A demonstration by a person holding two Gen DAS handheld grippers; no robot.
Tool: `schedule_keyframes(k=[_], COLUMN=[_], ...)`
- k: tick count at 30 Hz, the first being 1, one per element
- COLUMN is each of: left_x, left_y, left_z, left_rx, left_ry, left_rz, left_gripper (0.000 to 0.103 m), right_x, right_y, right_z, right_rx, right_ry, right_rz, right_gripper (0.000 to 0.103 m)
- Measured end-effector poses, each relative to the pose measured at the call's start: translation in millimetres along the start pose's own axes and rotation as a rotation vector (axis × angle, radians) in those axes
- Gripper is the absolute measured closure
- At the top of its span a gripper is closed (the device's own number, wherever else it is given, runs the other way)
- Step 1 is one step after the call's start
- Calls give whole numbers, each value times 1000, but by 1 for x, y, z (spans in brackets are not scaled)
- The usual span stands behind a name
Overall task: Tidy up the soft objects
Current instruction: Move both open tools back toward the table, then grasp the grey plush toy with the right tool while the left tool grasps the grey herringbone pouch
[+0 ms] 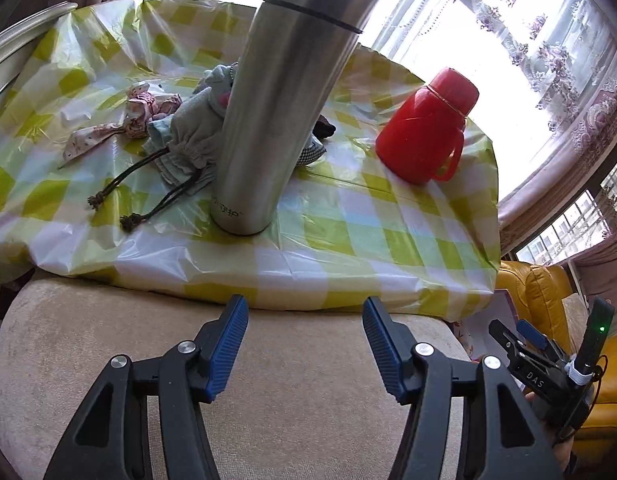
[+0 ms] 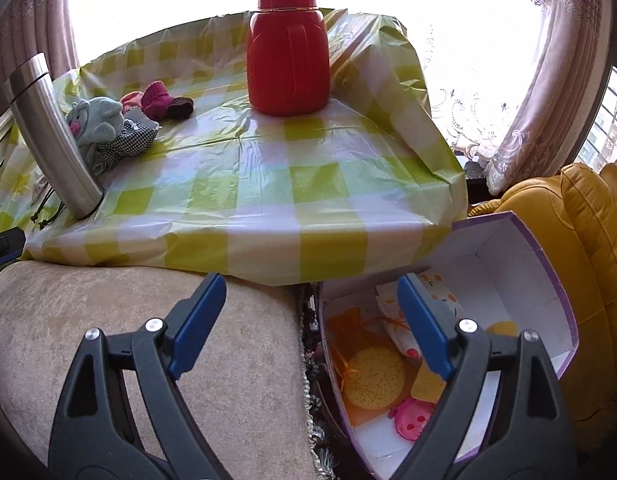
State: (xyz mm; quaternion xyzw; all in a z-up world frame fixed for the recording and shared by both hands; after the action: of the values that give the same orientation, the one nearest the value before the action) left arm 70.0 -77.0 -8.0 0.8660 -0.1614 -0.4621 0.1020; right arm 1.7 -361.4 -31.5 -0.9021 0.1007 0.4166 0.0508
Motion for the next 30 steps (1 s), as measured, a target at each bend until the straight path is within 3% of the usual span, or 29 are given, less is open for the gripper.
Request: schedule_keyframes(k=[8,18,25,30], left_x=[-4,-16,-17,-7], left_y=[-18,-69,-114,-136], left_z=[-16,-51,-78,-100], left_rx=[-26,-111,-164,-191], left_ry=[28,121,173,190], left_rz=[-104,-132,-143,-81], left_gripper=[42,42,42,42], right_x=[11,47,71,86], right_y=[-15,-24,-76,-131], right_z=[-12,-41,-88,-128], right_rx=[-28,-18,-82,-175], right_ry=[6,-66,-54,-16], right_rz=[-111,-165,-250,-353], right_gripper=[12,12,12,12])
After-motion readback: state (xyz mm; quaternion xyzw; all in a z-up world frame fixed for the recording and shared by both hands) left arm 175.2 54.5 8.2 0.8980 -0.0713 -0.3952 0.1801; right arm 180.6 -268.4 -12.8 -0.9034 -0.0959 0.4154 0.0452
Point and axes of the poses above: each gripper's, at about its wrist camera, not at the fingertips, and x roughly the way its jaws point, y to its right, z to its underside, the point moved 5 cm from there along x, roughly the way its jaws point, and after that the axes turned 2 degrees about x, right-handed, at the moved point
